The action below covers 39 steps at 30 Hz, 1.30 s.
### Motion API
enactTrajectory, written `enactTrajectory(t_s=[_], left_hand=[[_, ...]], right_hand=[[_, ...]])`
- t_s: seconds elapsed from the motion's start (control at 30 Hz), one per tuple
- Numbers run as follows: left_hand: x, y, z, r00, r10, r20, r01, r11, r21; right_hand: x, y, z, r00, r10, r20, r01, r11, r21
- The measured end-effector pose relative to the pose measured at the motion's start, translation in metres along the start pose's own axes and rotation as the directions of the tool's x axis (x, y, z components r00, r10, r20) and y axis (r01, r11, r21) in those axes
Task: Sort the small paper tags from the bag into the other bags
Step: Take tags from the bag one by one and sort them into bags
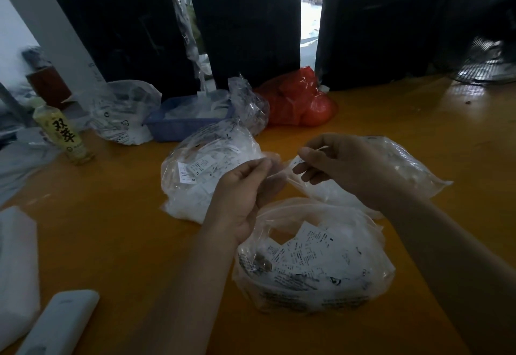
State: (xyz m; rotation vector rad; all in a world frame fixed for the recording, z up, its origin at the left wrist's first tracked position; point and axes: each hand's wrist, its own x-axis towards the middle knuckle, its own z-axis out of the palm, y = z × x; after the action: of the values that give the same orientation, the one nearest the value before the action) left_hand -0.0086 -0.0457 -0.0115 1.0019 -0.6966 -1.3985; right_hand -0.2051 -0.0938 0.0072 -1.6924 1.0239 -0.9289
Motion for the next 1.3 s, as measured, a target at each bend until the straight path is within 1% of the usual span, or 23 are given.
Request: enactTrajectory(t_s=[0.13, 0.23, 0.33, 0.4, 0.53, 0.67, 0.83, 0.93, 1.1, 1.2, 1.3], left_hand=[[-0.001, -0.001, 0.002, 0.999, 0.035, -0.01, -0.035, 0.997, -0.065], [0.0, -0.001, 0.001, 0.998, 0.063, -0.014, -0.063, 0.997, -0.044], [0.001, -0.002, 0.0, 0.997, 0.075, -0.022, -0.075, 0.997, -0.023], [0.001, -0.003, 0.0, 0.997, 0.074, -0.031, -0.075, 0.997, -0.021], [-0.001, -0.004, 0.002, 0.994, 0.109, -0.023, -0.109, 0.994, 0.0], [-0.003, -0.004, 0.003, 0.99, 0.137, 0.044, -0.14, 0.988, 0.071], [-0.003, -0.007, 0.002, 0.985, 0.138, 0.107, -0.153, 0.978, 0.145], [-0.003, -0.009, 0.002, 0.984, 0.133, 0.12, -0.154, 0.971, 0.185], [-0.003, -0.01, 0.004, 0.988, 0.119, 0.098, -0.138, 0.968, 0.212], [-0.003, -0.01, 0.004, 0.99, 0.11, 0.086, -0.126, 0.971, 0.202], [-0.003, -0.01, 0.001, 0.99, 0.11, 0.089, -0.128, 0.966, 0.225]], right_hand=[[0.001, 0.0, -0.001, 1.0, -0.015, -0.012, 0.014, 1.0, -0.009], [0.0, -0.002, 0.0, 0.999, -0.037, -0.005, 0.036, 0.999, -0.019], [-0.001, -0.003, -0.001, 0.998, -0.056, -0.006, 0.055, 0.996, -0.065], [0.0, -0.002, -0.001, 0.998, -0.056, -0.028, 0.053, 0.994, -0.099], [0.002, -0.002, -0.002, 0.993, -0.056, -0.099, 0.049, 0.996, -0.075], [0.001, -0.006, -0.006, 0.976, -0.151, -0.157, 0.123, 0.977, -0.176], [-0.007, -0.018, -0.004, 0.929, -0.288, -0.232, 0.236, 0.945, -0.226], [-0.01, -0.022, -0.002, 0.914, -0.342, -0.221, 0.279, 0.922, -0.27], [-0.013, -0.023, 0.004, 0.928, -0.345, -0.14, 0.265, 0.876, -0.403], [-0.015, -0.025, 0.006, 0.929, -0.34, -0.148, 0.255, 0.875, -0.411], [-0.016, -0.028, 0.005, 0.914, -0.366, -0.175, 0.275, 0.876, -0.396]])
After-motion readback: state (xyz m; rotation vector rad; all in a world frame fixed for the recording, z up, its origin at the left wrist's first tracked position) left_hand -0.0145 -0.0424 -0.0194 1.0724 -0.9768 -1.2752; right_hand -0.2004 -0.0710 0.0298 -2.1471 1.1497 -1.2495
